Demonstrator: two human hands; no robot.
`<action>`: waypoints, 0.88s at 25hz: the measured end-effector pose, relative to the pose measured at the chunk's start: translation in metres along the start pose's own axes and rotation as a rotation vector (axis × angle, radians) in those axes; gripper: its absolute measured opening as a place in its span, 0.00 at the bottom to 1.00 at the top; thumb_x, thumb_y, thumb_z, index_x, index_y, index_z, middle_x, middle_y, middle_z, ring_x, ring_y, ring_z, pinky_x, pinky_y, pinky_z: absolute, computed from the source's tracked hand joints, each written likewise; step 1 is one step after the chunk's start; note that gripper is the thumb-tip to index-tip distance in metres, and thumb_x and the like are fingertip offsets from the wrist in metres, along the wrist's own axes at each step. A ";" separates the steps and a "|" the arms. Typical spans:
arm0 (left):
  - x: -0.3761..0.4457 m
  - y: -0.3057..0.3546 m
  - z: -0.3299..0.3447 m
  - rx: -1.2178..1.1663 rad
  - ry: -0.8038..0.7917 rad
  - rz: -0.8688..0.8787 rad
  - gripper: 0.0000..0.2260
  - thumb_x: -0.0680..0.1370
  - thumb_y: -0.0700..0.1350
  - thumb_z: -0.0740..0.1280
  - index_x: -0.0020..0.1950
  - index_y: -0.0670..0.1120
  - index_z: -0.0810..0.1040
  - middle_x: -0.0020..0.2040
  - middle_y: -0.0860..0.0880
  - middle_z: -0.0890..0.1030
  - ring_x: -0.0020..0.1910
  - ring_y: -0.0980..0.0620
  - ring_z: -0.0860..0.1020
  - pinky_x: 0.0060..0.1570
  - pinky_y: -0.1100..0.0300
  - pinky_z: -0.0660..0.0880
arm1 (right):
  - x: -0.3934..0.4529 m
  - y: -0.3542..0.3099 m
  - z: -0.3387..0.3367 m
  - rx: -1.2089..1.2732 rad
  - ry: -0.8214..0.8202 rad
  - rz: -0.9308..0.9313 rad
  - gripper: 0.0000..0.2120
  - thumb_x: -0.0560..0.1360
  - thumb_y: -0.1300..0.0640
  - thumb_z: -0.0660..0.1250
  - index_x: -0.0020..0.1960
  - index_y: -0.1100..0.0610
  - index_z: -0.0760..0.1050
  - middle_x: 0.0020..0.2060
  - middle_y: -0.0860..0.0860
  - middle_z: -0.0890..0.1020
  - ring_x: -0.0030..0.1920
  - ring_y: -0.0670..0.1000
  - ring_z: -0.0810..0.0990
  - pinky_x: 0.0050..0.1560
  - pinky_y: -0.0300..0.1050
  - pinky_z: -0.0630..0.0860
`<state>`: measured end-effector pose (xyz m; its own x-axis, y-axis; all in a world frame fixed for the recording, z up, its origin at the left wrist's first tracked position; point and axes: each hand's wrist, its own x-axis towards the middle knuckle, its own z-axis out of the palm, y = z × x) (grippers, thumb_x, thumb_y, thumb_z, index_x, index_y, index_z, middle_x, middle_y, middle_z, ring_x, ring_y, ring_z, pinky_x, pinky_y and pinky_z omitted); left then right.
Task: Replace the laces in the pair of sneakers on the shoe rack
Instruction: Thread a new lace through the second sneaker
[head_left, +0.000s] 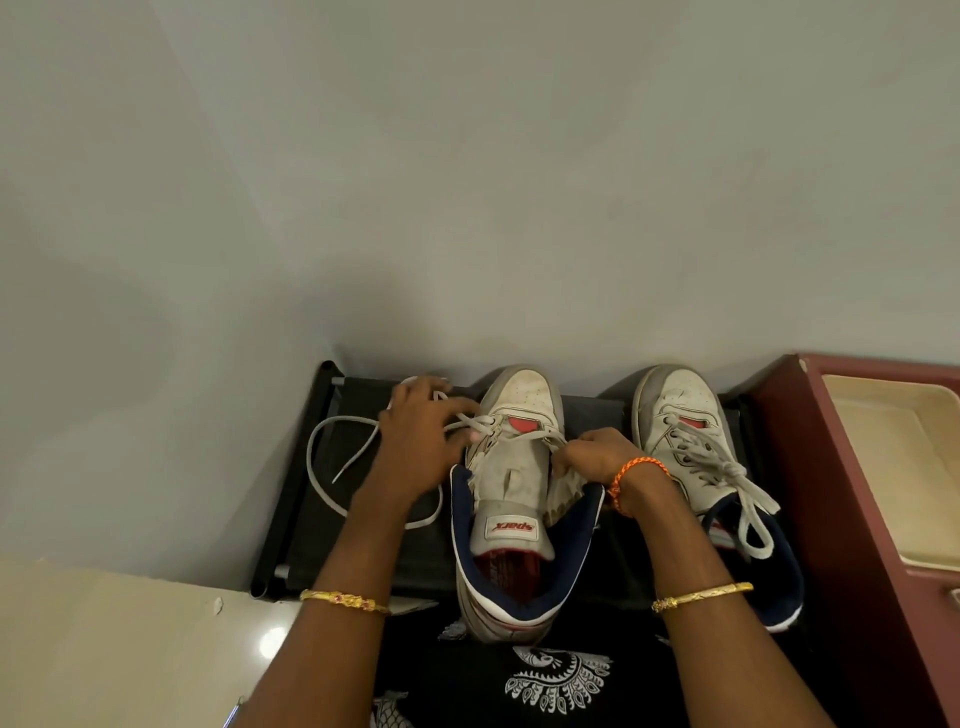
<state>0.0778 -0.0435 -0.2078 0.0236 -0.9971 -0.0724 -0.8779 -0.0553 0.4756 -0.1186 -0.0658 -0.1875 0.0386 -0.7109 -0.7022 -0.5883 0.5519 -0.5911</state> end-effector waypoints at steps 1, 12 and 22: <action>0.001 0.004 0.005 0.001 -0.038 0.019 0.11 0.75 0.50 0.68 0.58 0.55 0.80 0.67 0.50 0.68 0.69 0.48 0.59 0.66 0.47 0.59 | 0.000 -0.001 0.001 -0.011 -0.008 0.000 0.03 0.71 0.65 0.67 0.44 0.64 0.74 0.35 0.53 0.73 0.34 0.48 0.70 0.30 0.39 0.67; 0.000 -0.013 -0.011 -0.106 0.340 -0.374 0.05 0.75 0.45 0.68 0.50 0.51 0.80 0.65 0.48 0.67 0.66 0.47 0.65 0.65 0.44 0.57 | 0.006 -0.003 0.002 -0.087 0.006 0.010 0.06 0.69 0.66 0.66 0.35 0.61 0.71 0.35 0.54 0.73 0.34 0.48 0.69 0.30 0.39 0.65; -0.002 -0.026 -0.024 -0.318 0.566 -0.545 0.18 0.74 0.42 0.69 0.63 0.50 0.73 0.67 0.43 0.67 0.67 0.41 0.65 0.63 0.42 0.63 | 0.008 -0.002 -0.001 -0.058 -0.034 0.018 0.05 0.68 0.66 0.66 0.35 0.62 0.72 0.35 0.53 0.72 0.35 0.48 0.69 0.31 0.39 0.65</action>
<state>0.1126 -0.0409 -0.1988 0.7144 -0.6981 0.0468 -0.5004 -0.4630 0.7316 -0.1176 -0.0731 -0.1911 0.0541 -0.6854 -0.7261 -0.6351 0.5376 -0.5547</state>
